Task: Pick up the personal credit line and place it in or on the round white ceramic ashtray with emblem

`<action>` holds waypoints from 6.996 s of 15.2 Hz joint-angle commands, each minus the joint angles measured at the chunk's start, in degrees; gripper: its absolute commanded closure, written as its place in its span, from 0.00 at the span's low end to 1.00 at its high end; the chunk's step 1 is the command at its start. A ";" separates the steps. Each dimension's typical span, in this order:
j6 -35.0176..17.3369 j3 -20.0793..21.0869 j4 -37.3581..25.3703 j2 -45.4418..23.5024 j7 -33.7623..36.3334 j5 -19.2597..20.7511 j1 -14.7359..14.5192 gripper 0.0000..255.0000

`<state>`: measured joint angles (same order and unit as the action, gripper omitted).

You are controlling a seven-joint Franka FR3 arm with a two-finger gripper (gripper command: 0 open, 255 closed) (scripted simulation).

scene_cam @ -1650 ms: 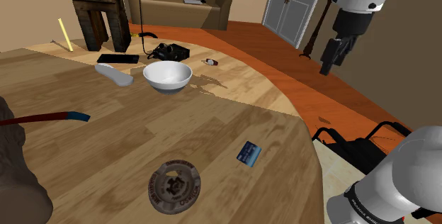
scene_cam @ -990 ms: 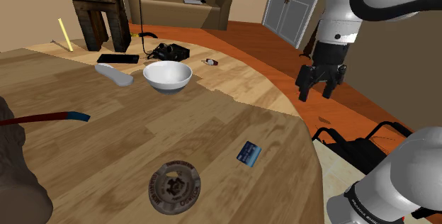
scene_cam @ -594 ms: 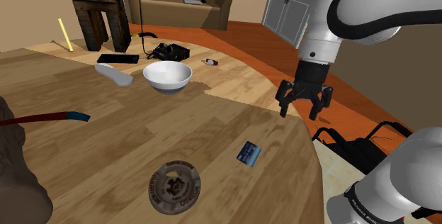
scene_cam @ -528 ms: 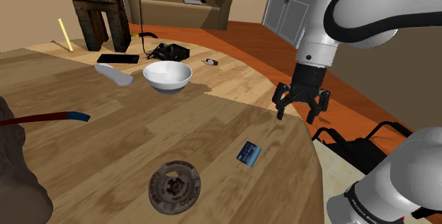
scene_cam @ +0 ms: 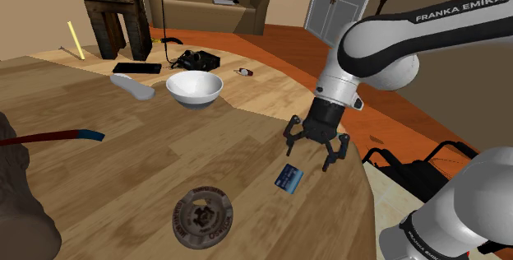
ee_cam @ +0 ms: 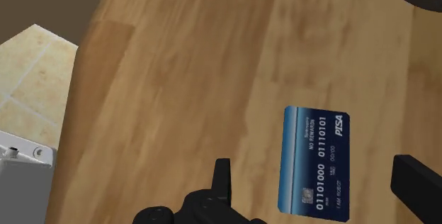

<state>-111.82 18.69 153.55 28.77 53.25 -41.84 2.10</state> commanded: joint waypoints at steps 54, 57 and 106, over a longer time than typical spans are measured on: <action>-4.41 10.12 -12.59 -6.21 20.30 -8.41 -4.81 1.00; -7.68 13.74 -16.91 -10.78 24.12 -8.14 -5.45 1.00; -20.63 21.86 -25.60 -27.70 30.65 -2.50 -5.89 0.00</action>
<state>-132.46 40.56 127.95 1.07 83.90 -44.34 -3.79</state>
